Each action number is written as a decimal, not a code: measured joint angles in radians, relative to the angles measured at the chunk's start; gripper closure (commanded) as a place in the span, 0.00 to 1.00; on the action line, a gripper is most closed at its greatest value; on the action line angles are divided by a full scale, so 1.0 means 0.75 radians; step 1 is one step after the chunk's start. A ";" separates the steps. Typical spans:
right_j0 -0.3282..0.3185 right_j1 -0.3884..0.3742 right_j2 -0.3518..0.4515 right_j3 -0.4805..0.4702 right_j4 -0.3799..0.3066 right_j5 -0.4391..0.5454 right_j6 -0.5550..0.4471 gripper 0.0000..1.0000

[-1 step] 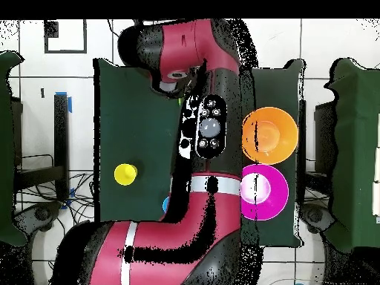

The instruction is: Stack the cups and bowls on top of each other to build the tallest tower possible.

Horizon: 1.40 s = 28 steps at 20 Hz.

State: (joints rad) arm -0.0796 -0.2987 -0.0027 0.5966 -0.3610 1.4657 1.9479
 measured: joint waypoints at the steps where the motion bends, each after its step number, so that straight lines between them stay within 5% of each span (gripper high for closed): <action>1: 0.004 -0.002 -0.003 0.000 0.000 0.019 0.000 0.00; 10: 0.020 -0.033 -0.005 0.000 0.063 0.163 0.000 0.00; 22: 0.034 -0.066 -0.005 0.006 0.185 0.164 0.000 0.00; 28: 0.070 -0.103 -0.013 0.106 0.234 0.114 0.000 0.00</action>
State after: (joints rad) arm -0.0269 -0.3761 -0.0123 0.6762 -0.1854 1.5512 1.9479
